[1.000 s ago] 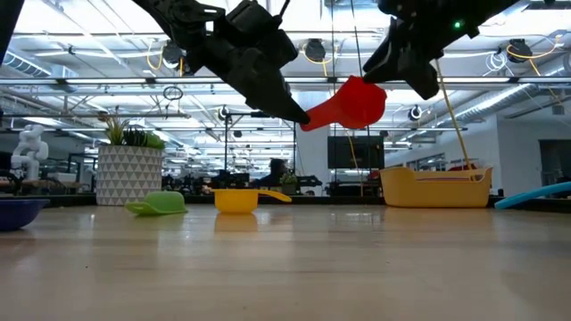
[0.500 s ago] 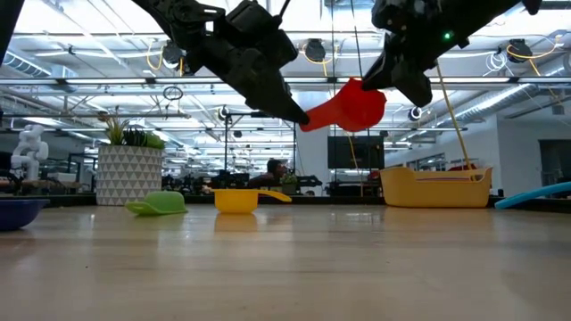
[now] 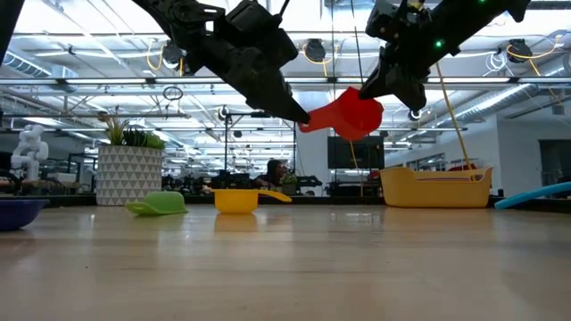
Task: Nest measuring cups in basket
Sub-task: Stack the red measuring cup on top of the blue measuring cup into the bin
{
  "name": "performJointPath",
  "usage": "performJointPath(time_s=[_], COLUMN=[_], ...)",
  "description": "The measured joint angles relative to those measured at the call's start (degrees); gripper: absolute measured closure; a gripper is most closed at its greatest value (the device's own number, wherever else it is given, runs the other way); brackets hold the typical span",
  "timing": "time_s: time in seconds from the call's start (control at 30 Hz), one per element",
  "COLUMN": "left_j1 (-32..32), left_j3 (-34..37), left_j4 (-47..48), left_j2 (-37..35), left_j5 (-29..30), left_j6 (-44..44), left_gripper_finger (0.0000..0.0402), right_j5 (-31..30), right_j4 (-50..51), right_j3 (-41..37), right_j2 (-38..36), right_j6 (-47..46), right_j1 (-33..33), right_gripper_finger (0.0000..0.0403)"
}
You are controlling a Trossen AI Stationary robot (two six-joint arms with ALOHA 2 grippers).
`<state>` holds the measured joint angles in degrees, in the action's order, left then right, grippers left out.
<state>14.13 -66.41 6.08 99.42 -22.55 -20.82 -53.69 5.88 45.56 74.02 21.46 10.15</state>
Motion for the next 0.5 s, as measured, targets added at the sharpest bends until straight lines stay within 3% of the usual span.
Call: performJointPath(time_s=[0.27,0.5], left_j1=[0.06,0.23], left_j3=[0.0,-0.02], left_j4=[2.51,7.69], left_j2=[-3.13,-11.82], left_j5=[4.73,18.57], left_j6=[1.62,1.7], left_gripper_finger=[0.0308,0.0274], right_j5=[0.03,0.09], right_j4=[2.98,8.17], right_j3=[0.0,-0.04], right_j2=[-0.28,-1.49], right_j6=[-5.42,-16.94], right_j1=[-1.22,-6.55], right_gripper_finger=[0.0402,0.0402])
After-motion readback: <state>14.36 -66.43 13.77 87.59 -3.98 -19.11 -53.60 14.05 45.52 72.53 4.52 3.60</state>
